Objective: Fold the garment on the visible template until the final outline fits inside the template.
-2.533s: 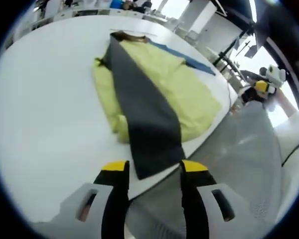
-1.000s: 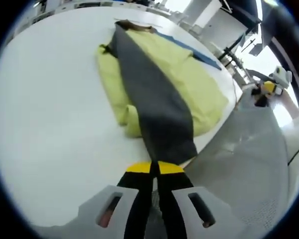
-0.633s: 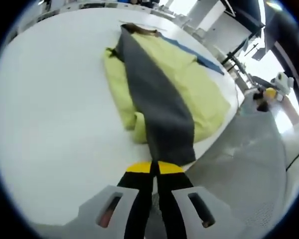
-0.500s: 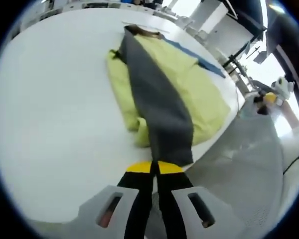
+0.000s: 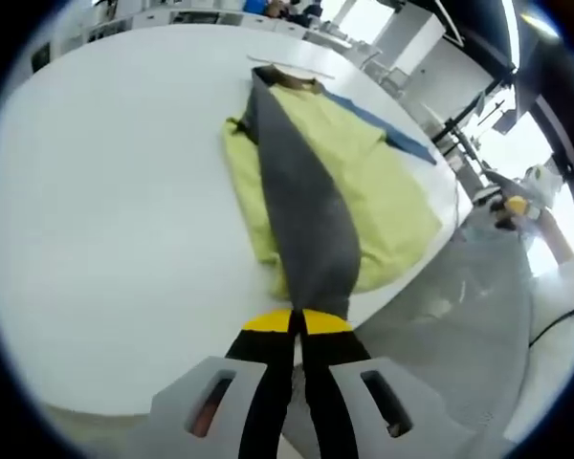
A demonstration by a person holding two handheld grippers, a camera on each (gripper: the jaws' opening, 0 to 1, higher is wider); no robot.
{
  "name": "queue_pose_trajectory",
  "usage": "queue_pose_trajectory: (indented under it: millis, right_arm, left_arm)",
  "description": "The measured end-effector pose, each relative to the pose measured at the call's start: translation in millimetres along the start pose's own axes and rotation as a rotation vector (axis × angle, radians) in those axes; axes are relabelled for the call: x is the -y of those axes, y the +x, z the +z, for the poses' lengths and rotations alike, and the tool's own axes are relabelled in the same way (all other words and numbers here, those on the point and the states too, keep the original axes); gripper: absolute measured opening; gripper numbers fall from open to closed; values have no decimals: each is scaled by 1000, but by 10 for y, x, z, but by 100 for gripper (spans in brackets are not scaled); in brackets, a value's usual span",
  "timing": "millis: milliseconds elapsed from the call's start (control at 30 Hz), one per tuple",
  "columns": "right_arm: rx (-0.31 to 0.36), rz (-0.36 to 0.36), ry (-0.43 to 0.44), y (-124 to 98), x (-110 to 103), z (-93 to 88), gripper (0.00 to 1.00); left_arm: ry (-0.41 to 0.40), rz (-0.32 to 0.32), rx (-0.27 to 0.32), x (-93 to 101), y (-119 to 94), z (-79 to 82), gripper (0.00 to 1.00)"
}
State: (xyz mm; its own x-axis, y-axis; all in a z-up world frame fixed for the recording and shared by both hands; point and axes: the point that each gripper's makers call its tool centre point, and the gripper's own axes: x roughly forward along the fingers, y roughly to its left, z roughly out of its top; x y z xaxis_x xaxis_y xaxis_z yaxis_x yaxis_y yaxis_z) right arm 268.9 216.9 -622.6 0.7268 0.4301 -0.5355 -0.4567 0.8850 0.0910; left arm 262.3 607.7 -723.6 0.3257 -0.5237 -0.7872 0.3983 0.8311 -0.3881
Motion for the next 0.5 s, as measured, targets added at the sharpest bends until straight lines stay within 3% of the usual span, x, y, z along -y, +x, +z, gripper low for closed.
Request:
queue_pose_trajectory:
  millis: [500]
  right_arm:
    - [10,10,1,19,-74,18,99]
  left_arm:
    - [-5,59,24,-270,-282,154,0]
